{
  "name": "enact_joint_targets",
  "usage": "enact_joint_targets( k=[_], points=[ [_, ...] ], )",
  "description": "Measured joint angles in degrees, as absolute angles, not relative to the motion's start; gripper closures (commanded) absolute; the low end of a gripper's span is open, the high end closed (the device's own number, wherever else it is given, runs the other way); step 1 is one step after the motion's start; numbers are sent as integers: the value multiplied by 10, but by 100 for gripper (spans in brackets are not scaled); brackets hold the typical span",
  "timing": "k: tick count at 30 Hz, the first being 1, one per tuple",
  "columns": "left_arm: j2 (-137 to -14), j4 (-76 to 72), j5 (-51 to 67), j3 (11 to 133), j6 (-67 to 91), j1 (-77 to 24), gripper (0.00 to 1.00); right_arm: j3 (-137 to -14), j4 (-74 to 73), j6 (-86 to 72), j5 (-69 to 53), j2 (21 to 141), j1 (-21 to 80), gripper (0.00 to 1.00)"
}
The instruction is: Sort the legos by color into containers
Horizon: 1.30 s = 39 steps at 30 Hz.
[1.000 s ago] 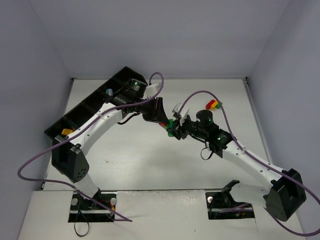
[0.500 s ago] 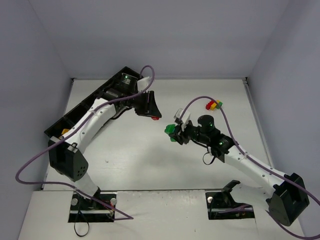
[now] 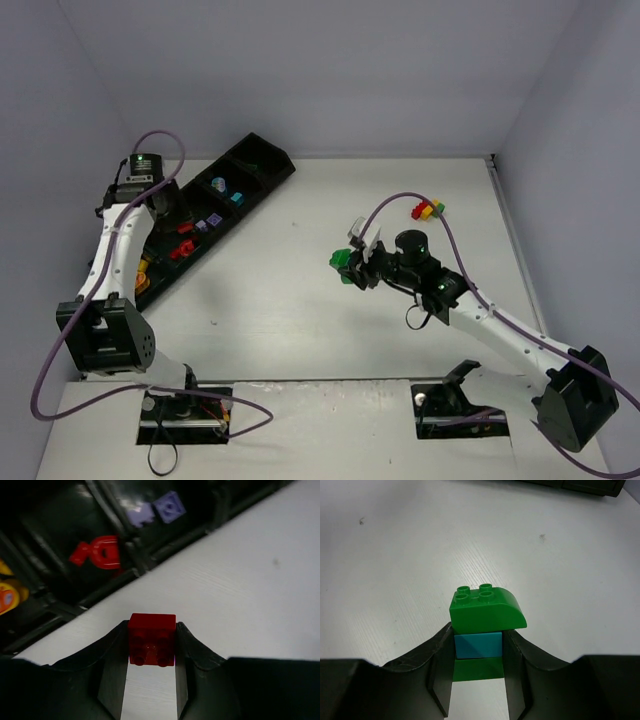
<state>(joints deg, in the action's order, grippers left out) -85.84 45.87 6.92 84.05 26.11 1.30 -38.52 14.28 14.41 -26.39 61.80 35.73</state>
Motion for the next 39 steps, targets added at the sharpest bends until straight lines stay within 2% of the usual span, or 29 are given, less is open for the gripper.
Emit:
enact_joint_targets(
  k=[3,9,16,21,25,28,29,33,39],
  points=[
    [-875,452,18,825,262,61,76,-385,143,144,-264,617,357,100],
    [-965,422,-29,840,264,102,66,-385,142,142,-264,603,357,100],
    [-1068,406,-50,864,272,109,42,-383,140,142,-264,593,357,100],
    [-1074,400,-34,877,272,109,38,-382,131,142,-265,592,357,100],
    [-1028,385,32,860,265,103,38,-382,124,142,-267,590,357,100],
    [-947,359,120,816,261,75,36,-382,124,142,-270,586,357,100],
    [-920,352,148,804,260,57,33,-382,124,143,-272,586,357,99],
    [-835,307,269,780,267,-52,30,-385,121,144,-278,587,357,99],
    [-826,246,398,780,305,-190,30,-397,121,147,-286,588,357,99]
  ],
)
